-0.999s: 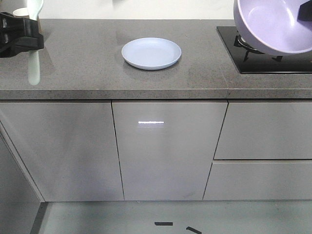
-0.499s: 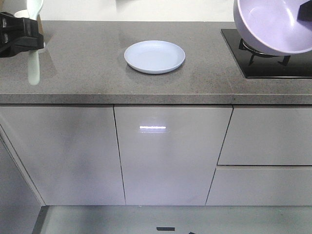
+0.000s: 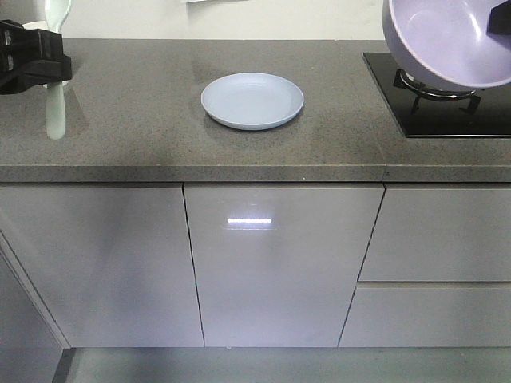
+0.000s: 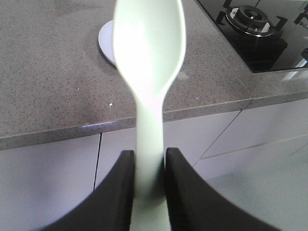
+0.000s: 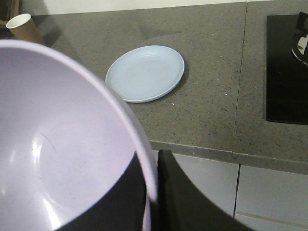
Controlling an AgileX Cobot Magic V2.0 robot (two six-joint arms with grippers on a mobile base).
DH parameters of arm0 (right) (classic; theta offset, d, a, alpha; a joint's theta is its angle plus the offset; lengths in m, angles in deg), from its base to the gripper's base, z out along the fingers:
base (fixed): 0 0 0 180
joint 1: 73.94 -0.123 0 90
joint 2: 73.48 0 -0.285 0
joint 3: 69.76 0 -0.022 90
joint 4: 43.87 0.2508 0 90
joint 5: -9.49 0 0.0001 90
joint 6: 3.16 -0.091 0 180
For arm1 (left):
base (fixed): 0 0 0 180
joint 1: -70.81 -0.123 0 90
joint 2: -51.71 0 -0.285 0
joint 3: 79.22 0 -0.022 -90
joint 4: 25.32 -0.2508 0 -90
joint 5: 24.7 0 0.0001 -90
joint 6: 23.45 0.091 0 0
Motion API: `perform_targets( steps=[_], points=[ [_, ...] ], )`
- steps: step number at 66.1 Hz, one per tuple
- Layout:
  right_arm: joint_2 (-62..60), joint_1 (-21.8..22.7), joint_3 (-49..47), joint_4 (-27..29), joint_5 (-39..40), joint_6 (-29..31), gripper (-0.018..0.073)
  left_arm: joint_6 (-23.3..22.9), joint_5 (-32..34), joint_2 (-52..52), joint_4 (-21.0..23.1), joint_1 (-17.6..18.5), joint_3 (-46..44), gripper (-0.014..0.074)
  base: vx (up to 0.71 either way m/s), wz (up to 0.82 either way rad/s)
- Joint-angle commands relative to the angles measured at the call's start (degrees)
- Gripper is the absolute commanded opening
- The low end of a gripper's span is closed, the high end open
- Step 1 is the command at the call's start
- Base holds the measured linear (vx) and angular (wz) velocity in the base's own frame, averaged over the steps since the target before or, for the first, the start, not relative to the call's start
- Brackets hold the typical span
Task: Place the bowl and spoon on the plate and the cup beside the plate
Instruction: 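Drive the base toward the counter with the pale blue plate, then approach the plate and stop with it centred in front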
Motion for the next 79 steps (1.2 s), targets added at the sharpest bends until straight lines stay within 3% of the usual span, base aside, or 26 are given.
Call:
perform_targets(
  steps=[1,79],
  points=[
    [-1.48,0.12,-1.65,1.8,3.21,0.4,-0.001,-0.03,3.64,-1.41,1.17,0.14,-1.47,-0.0006,0.08,0.0],
    [-1.48,0.12,-1.65,1.8,3.21,0.4,-0.001,-0.03,3.64,-1.41,1.17,0.14,-1.47,-0.0006,0.08,0.01]
  ],
)
